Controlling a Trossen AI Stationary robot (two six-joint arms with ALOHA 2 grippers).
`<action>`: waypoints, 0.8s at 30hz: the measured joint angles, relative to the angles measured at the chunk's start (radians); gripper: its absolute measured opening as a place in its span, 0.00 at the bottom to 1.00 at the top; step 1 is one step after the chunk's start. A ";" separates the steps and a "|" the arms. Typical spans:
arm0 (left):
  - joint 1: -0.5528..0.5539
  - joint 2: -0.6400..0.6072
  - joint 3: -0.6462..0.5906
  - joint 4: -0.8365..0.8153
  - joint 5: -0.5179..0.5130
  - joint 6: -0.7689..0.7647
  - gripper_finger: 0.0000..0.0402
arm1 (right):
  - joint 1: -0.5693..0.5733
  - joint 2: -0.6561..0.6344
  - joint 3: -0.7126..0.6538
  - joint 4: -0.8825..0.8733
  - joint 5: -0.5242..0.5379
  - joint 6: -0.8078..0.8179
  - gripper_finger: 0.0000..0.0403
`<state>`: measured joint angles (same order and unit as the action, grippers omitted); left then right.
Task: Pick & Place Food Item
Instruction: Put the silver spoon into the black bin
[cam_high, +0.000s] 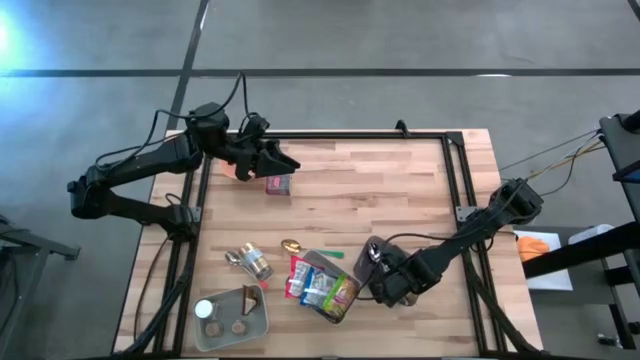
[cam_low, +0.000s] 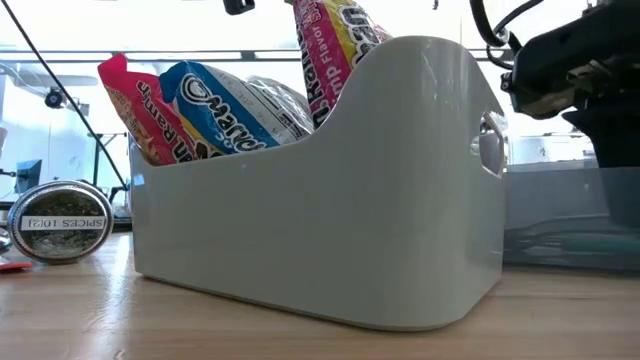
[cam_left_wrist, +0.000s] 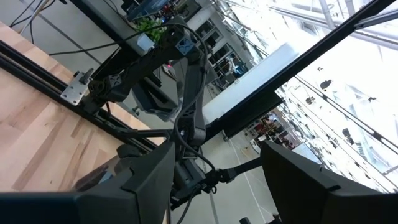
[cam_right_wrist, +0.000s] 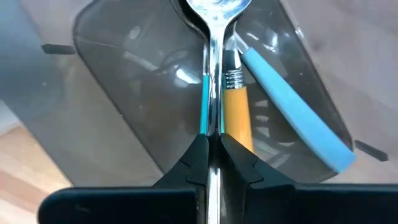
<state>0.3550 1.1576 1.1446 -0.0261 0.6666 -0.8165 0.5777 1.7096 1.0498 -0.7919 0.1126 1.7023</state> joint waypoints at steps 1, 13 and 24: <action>0.000 0.000 0.000 0.000 0.000 0.000 0.60 | 0.000 0.000 -0.005 0.000 0.001 0.000 0.02; 0.000 0.000 0.000 0.000 0.004 0.000 0.60 | 0.000 -0.002 -0.036 0.030 -0.001 -0.054 0.02; 0.000 0.000 0.000 0.000 0.008 0.000 0.60 | -0.001 -0.001 -0.036 0.029 -0.010 -0.103 0.20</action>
<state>0.3550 1.1576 1.1446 -0.0261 0.6745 -0.8169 0.5770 1.7084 1.0142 -0.7629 0.1024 1.5998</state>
